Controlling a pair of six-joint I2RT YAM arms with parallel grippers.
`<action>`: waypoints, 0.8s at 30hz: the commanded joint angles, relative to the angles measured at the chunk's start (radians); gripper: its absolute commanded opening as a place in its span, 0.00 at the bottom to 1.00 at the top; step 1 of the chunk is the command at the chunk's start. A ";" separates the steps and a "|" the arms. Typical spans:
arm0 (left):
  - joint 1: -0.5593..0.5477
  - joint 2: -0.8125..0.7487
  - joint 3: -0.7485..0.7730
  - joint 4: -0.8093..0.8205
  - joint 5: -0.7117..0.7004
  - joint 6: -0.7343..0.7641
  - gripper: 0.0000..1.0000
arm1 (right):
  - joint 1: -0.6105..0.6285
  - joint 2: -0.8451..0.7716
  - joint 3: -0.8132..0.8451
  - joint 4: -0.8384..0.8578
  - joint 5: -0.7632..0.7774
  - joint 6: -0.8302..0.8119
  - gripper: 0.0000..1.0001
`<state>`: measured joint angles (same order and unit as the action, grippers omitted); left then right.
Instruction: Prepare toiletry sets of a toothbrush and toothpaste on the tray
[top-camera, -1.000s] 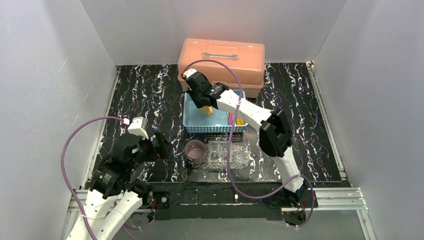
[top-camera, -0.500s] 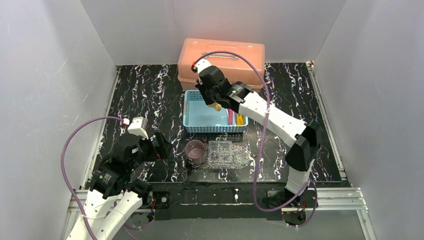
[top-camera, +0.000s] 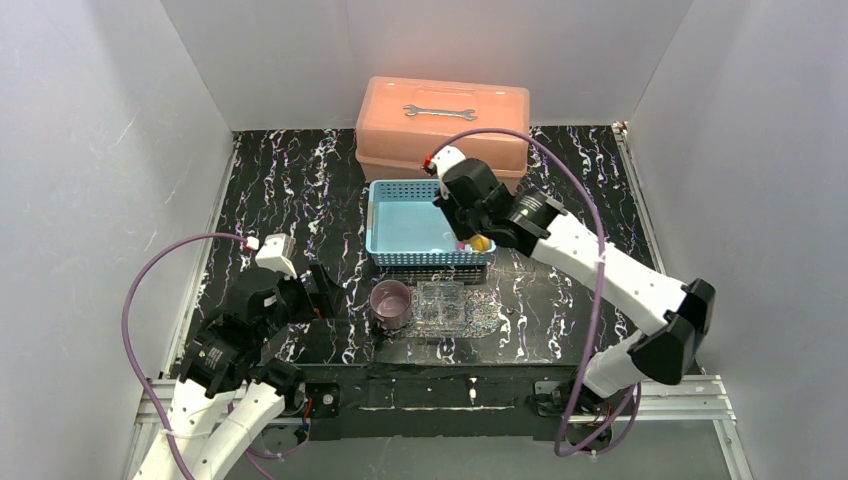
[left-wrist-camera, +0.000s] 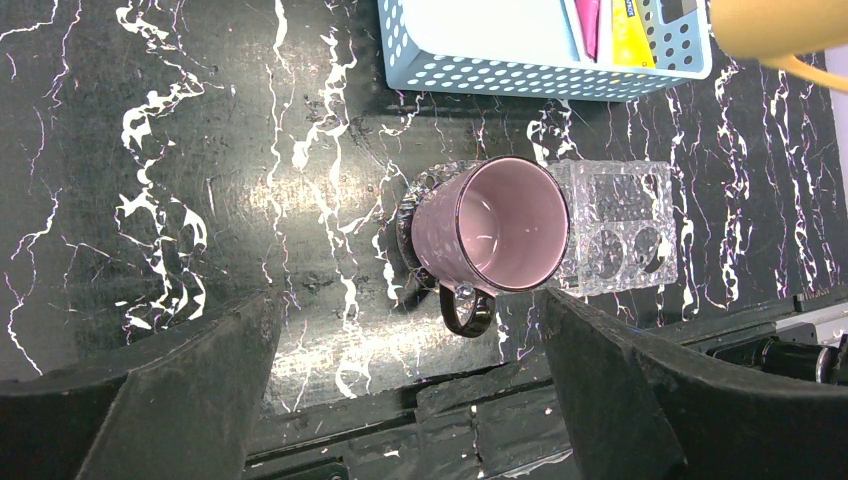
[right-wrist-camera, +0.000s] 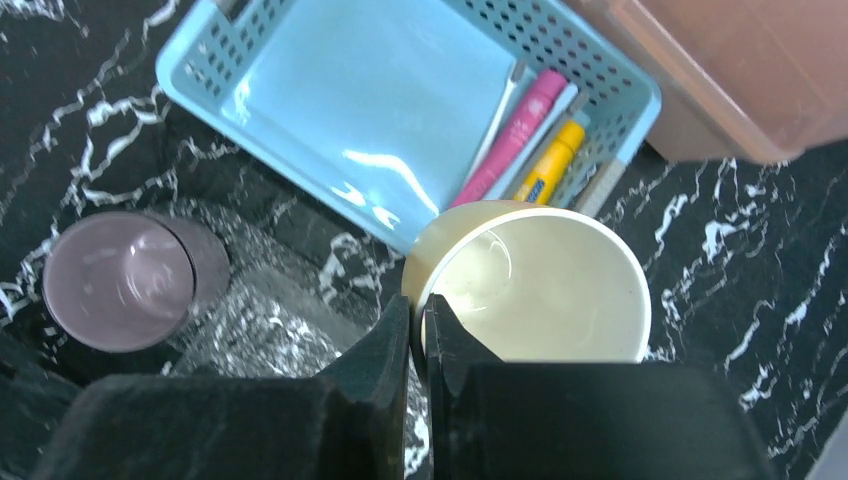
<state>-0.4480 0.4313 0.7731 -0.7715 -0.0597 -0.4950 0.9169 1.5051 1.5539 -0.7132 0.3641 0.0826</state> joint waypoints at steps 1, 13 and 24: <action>0.003 -0.004 0.011 -0.006 0.003 0.006 0.99 | 0.002 -0.156 -0.071 0.006 0.017 -0.029 0.01; 0.003 -0.003 0.011 -0.005 0.009 0.007 0.99 | 0.005 -0.315 -0.279 -0.055 -0.039 0.023 0.01; 0.003 -0.004 0.011 -0.005 0.005 0.007 0.99 | 0.029 -0.381 -0.436 -0.040 -0.075 0.118 0.01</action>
<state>-0.4480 0.4305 0.7731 -0.7712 -0.0555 -0.4946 0.9318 1.1816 1.1362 -0.8135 0.2924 0.1635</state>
